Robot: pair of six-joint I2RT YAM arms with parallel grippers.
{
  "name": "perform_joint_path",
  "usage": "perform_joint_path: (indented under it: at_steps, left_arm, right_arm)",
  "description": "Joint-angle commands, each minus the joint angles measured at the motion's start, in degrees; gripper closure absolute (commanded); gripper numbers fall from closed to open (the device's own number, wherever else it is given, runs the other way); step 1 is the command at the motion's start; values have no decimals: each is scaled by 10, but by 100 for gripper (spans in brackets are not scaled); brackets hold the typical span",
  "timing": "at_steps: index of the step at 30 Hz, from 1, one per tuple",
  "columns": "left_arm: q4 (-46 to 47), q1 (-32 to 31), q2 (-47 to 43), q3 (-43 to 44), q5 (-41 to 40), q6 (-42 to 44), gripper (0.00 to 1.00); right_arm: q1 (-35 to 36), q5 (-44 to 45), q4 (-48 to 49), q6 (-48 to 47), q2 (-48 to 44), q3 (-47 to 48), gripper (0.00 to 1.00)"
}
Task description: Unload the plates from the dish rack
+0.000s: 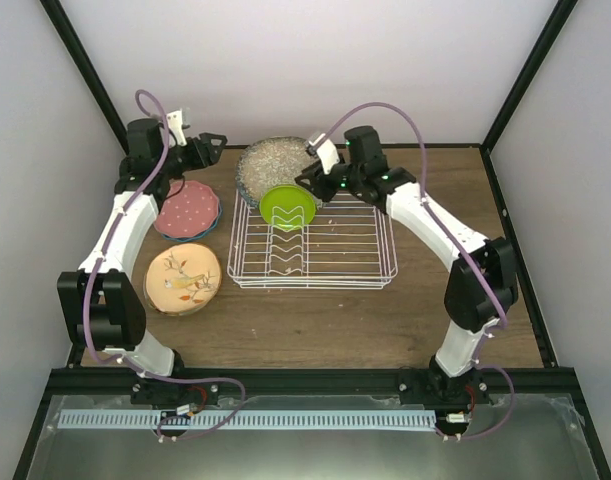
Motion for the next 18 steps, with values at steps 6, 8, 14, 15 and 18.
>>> perform_joint_path:
  at_steps: [6, 8, 14, 15, 18]
  left_arm:
    - [19, 1, -10, -10, 14, 1, 31]
    - [18, 1, -8, -8, 19, 1, 31]
    - [14, 1, -12, -18, 27, 2, 31]
    - [14, 1, -13, -20, 27, 2, 31]
    - [15, 1, -14, -24, 26, 2, 31]
  right_arm:
    - [39, 45, 17, -65, 52, 17, 71]
    - [39, 59, 25, -74, 72, 28, 67]
    - [40, 75, 29, -104, 136, 88, 60]
    - [40, 79, 25, -109, 150, 99, 59]
    - [40, 93, 26, -124, 167, 115, 56]
